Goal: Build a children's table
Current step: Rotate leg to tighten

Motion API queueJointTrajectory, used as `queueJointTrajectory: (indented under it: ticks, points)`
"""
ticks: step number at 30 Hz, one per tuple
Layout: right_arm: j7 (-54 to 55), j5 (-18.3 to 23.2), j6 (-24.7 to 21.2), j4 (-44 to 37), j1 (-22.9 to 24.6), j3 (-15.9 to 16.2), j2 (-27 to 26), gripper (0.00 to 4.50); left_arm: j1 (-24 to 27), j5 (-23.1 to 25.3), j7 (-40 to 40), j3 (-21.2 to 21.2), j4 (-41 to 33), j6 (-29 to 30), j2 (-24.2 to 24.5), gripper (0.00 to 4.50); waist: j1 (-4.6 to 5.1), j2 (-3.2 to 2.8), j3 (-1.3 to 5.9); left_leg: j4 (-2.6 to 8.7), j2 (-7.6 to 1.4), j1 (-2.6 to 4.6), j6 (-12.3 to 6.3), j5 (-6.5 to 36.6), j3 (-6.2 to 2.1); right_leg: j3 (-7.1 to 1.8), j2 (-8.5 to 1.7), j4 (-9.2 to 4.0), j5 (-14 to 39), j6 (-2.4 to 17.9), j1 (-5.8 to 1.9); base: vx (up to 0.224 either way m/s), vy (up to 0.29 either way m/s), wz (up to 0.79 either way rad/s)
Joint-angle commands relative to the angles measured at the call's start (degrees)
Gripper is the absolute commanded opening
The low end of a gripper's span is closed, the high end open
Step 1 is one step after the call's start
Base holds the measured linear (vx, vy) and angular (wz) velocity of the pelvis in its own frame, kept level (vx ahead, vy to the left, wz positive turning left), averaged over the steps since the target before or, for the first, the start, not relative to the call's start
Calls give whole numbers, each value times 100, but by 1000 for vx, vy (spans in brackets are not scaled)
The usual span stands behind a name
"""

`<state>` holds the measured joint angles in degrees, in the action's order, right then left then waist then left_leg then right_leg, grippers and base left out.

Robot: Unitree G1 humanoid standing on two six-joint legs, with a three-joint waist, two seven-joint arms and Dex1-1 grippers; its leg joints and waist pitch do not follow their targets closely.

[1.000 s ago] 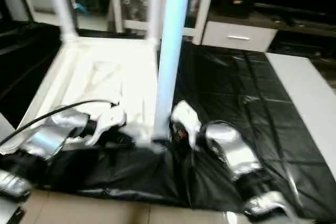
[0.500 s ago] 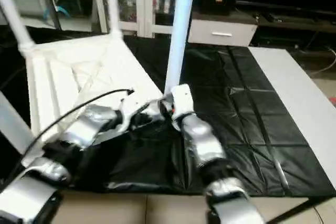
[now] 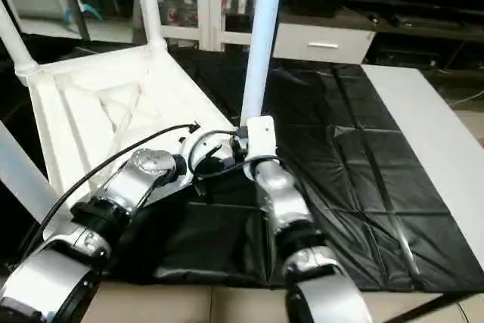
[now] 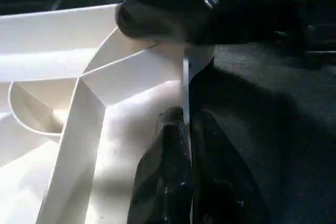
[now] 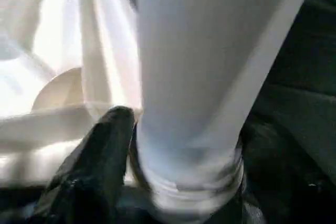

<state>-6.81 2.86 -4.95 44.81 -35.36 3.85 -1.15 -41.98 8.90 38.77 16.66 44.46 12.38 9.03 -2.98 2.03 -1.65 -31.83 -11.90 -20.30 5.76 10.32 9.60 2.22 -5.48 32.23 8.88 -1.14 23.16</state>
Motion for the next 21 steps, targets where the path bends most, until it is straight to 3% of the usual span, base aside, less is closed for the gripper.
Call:
queueJointTrajectory:
  ticks: [1,2,3,5,6,7,8,12,13,16,20,21]
  points:
    - [-385,-62,59,-265,51,232,77,351,224,8,171,41,-16,-141,100,0,-28,12,254,442,-46,-38,-52,1896,30,-102,-181,-341,1904,811,-201,0,0,0]
    - [-1336,87,-70,-638,170,351,424,370,392,-94,701,90,-170,-160,282,0,-47,-11,258,435,-53,-31,-62,1863,31,-99,-188,-358,2009,799,-200,0,0,0]
    - [-1336,87,-70,-638,170,351,424,375,392,-94,701,90,-170,-160,282,0,-58,-6,265,424,-60,-23,-89,1846,33,-100,-184,-351,1934,817,-205,0,0,0]
    - [-1713,133,-129,-773,214,402,545,383,449,-138,885,105,-225,-130,343,0,-60,-6,283,408,-59,-37,-122,1585,51,-114,-173,-299,1513,968,-213,0,0,0]
    - [-2397,228,-231,-1135,344,594,831,406,547,-192,1273,190,-330,-224,480,0,-94,-3,291,376,-53,-62,-200,1276,60,-118,-163,-245,1032,1074,-255,0,0,0]
    - [-3001,332,-317,-1506,480,773,1132,412,635,-255,1569,247,-449,-161,598,0,-98,-6,290,362,-57,-58,-237,1204,68,-120,-159,-220,885,1123,-249,0,0,0]
    - [-3001,332,-317,-1506,480,773,1132,412,635,-255,1569,247,-449,-161,598,0,-115,-3,285,339,-53,-55,-327,1099,79,-124,-148,-186,636,1193,-253,0,0,0]
    - [-4546,504,-357,-2321,820,1205,2120,443,946,-483,2921,623,-994,-307,1121,0,-173,-3,273,342,-83,-34,-413,1116,81,-124,-154,-168,603,1299,-271,0,0,0]
    - [-4853,547,-388,-2449,887,1272,2326,443,1009,-504,3233,743,-1148,-293,1264,0,-209,-15,285,334,-90,1,-415,1169,88,-125,-156,-162,626,1334,-254,0,0,0]
    - [-5393,664,-530,-2715,1018,1339,2628,443,1093,-494,3625,912,-1394,-156,1476,0,-223,-18,283,323,-82,35,-422,1099,111,-129,-128,-129,394,1468,-230,0,0,0]
    - [-5950,799,-746,-3079,1159,1436,2935,443,1161,-524,4045,1039,-1681,98,1681,0,-275,-22,251,360,-108,41,-318,1402,109,-129,-149,-160,828,1418,-241,0,0,0]
    - [-6015,837,-795,-3163,1185,1446,2972,443,1169,-496,4040,1022,-1707,94,1689,0,-276,-15,234,378,-105,48,-240,1610,102,-132,-159,-201,1200,1320,-228,0,0,0]
